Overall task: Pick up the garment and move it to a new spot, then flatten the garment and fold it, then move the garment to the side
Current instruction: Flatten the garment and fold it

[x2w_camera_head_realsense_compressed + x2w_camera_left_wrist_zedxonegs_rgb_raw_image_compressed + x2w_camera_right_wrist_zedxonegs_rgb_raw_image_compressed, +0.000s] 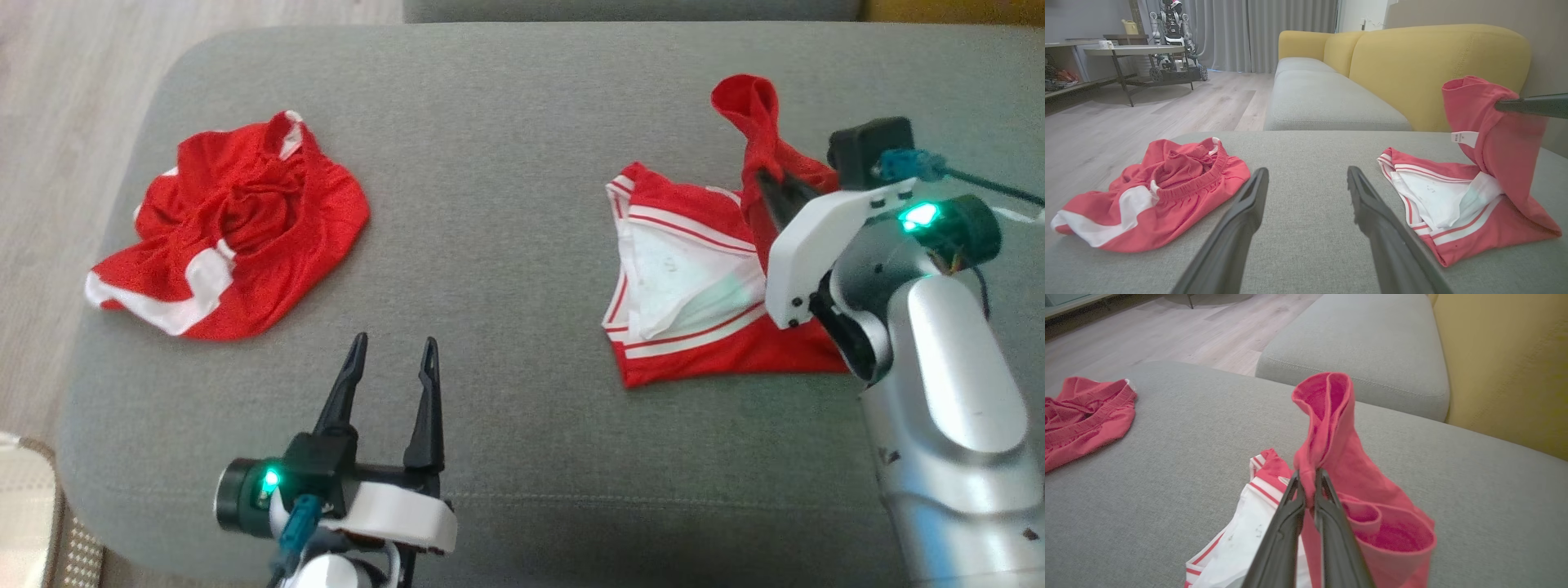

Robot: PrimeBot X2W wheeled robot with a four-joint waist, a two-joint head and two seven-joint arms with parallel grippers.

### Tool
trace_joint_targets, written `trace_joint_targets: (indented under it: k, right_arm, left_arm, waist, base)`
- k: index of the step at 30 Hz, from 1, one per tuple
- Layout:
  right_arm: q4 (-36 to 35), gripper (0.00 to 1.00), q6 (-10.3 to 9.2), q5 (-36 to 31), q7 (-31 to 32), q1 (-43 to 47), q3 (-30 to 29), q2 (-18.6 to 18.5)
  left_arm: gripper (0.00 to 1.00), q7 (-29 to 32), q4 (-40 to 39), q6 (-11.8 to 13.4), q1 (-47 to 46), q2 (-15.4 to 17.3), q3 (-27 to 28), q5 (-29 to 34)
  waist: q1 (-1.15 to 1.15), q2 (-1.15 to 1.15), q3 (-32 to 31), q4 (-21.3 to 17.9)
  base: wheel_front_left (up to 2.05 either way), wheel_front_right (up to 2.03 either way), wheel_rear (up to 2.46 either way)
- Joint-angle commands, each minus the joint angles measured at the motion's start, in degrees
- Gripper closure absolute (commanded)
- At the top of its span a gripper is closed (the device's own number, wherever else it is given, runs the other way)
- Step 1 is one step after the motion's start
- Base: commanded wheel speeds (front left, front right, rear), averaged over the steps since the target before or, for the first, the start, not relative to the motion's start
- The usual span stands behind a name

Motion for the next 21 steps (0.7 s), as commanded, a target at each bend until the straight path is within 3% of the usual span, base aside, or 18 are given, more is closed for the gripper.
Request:
trace_joint_targets:
  k: [1, 17, 18, 19, 20, 21]
  right_arm:
    - [-2.34, 1.00, -0.02, 0.24, 0.08, -1.08, 1.25, 1.00]
    - [6.85, 1.00, -0.02, 4.11, -1.17, -0.91, 5.30, 2.01]
    - [7.31, 0.91, -0.02, 4.56, -1.37, -0.95, 5.69, 2.01]
    - [7.66, 0.64, -0.02, 5.02, -1.63, -1.00, 6.01, 2.01]
    - [7.96, 0.00, -0.02, 5.70, -1.83, -1.02, 6.16, 2.02]
    - [8.08, 0.00, -0.02, 6.15, -2.17, -1.11, 6.30, 2.02]
  left_arm:
    - [0.00, -0.70, -1.59, -0.13, -2.07, -0.41, 1.12, -0.41]
    - [0.00, -0.70, -0.77, 0.55, -3.69, -0.41, -1.55, -1.92]
    - [0.00, -0.70, -0.73, 0.59, -3.75, -0.41, -1.61, -1.95]
    - [0.00, -0.70, -0.69, 0.61, -3.81, -0.41, -1.66, -2.00]
    - [0.00, -0.70, -0.64, 0.63, -3.86, -0.41, -1.70, -2.05]
    - [0.00, -0.70, -0.60, 0.64, -3.89, -0.41, -1.72, -2.10]
  waist:
    - [0.00, 0.00, 0.06, 0.80]
    - [0.00, 0.00, 0.93, 4.82]
    - [0.00, 0.00, 0.95, 4.89]
    - [0.00, 0.00, 0.95, 4.94]
    - [0.00, 0.00, 0.94, 4.97]
    - [0.00, 0.00, 0.95, 4.98]
  base:
    - [0.00, 0.00, 0.00]
    - [0.00, 0.00, 0.00]
    - [0.00, 0.00, 0.00]
    - [0.00, 0.00, 0.00]
    - [0.00, 0.00, 0.00]
    - [0.00, 0.00, 0.00]
